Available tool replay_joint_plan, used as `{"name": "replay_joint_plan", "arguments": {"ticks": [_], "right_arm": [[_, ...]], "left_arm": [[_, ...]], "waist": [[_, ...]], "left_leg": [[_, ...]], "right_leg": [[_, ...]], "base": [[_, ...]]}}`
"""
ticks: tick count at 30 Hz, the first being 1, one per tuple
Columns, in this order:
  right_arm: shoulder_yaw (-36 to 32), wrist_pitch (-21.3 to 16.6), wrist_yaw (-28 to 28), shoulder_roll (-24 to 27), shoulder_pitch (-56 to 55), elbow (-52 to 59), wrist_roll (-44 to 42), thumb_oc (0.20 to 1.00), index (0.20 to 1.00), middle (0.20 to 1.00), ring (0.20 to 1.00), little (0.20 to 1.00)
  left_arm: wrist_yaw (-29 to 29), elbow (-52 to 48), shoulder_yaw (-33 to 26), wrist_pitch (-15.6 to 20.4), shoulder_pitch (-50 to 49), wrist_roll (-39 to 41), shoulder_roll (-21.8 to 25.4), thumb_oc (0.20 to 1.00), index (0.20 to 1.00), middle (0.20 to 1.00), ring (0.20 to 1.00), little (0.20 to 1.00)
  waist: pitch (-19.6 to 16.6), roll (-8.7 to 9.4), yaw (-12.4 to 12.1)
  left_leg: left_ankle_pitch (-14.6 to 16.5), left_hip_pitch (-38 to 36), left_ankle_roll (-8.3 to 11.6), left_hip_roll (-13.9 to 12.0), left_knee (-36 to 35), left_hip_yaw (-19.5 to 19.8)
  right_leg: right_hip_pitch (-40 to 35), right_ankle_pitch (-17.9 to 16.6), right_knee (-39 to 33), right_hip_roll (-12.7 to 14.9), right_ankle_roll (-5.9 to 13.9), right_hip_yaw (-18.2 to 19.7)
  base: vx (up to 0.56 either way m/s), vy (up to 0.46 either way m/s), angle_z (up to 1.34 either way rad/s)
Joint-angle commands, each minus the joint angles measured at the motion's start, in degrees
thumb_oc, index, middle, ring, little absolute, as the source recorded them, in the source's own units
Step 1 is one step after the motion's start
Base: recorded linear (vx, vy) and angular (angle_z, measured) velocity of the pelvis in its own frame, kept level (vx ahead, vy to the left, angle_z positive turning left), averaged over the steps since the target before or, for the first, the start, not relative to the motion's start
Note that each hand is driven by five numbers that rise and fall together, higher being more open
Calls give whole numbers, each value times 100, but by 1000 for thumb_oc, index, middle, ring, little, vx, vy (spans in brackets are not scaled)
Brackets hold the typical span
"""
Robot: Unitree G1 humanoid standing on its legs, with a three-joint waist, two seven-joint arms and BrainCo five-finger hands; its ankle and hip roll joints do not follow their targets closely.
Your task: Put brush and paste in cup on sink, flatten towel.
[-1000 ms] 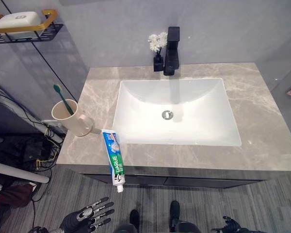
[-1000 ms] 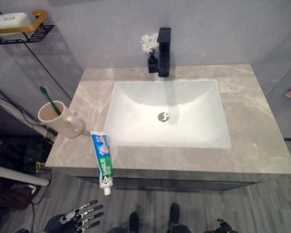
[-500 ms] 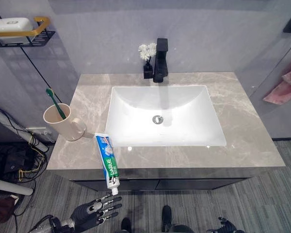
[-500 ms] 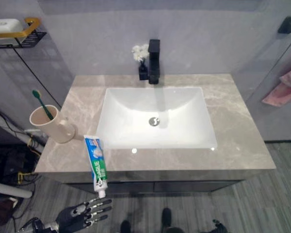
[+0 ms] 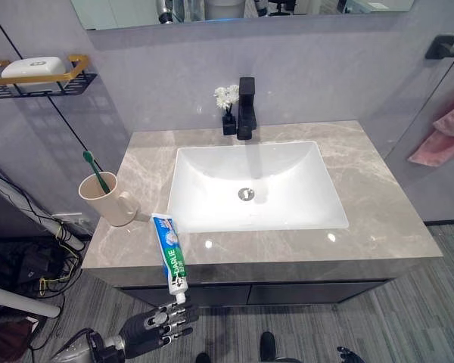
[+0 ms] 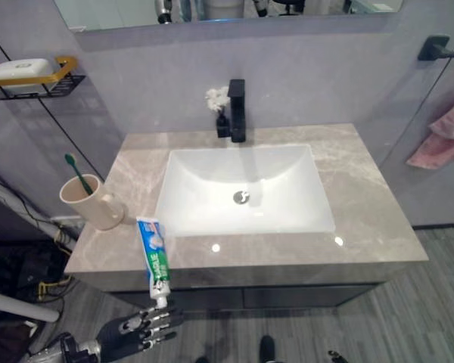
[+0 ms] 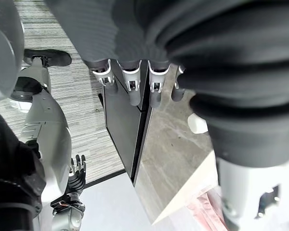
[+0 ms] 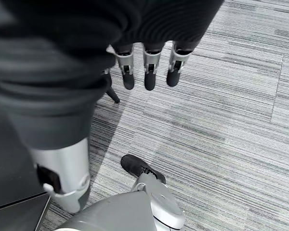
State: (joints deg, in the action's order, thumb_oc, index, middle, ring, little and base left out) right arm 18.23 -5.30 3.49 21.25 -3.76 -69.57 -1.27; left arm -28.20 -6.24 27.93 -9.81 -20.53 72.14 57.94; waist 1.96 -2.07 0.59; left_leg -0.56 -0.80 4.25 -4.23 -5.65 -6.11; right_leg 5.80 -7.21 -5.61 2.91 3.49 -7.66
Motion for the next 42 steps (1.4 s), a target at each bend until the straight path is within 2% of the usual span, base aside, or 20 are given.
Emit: {"name": "replay_joint_plan", "arguments": {"ticks": [1,10,16,24,32,42], "right_arm": [[286,-51,-10,-8,252,-10,-5,1000,1000,1000,1000,1000],[258,-51,-44,63,133,179,-70,1000,1000,1000,1000,1000],[297,-40,-31,96,174,211,-91,1000,1000,1000,1000,1000],[404,-66,-21,67,326,390,-215,1000,1000,1000,1000,1000],[414,-81,-54,5,289,333,-192,1000,1000,1000,1000,1000],[386,-93,-32,19,257,276,-191,1000,1000,1000,1000,1000]], "left_arm": [[-8,-460,-104,322,209,159,38,1000,1000,1000,1000,1000],[160,-496,-239,440,307,218,-91,1000,1000,1000,1000,1000],[270,-759,-269,514,538,331,87,1000,1000,1000,1000,1000],[333,-1091,-99,554,934,554,148,1000,1000,1000,1000,1000],[344,-1200,-337,632,877,644,242,1000,1000,1000,1000,1000],[395,-1195,-319,669,910,636,237,1000,1000,1000,1000,1000]], "waist": [[203,254,36],[356,347,32],[514,397,14],[685,366,16],[613,359,25],[611,392,34]], "left_leg": [[-99,42,89,24,65,1],[-139,166,95,21,65,48],[-186,310,105,15,65,114],[-230,414,105,46,65,151],[-209,380,95,38,65,131],[-205,384,92,35,65,146]], "right_leg": [[-408,270,61,299,500,140],[-321,281,61,282,506,119],[-209,260,61,286,507,92],[-112,206,61,298,513,77],[-130,210,61,300,506,125],[-114,218,61,279,502,154]], "base": [[0,0,0],[-5,-2,2],[-3,-1,1],[0,0,0],[0,0,0],[0,0,0]]}}
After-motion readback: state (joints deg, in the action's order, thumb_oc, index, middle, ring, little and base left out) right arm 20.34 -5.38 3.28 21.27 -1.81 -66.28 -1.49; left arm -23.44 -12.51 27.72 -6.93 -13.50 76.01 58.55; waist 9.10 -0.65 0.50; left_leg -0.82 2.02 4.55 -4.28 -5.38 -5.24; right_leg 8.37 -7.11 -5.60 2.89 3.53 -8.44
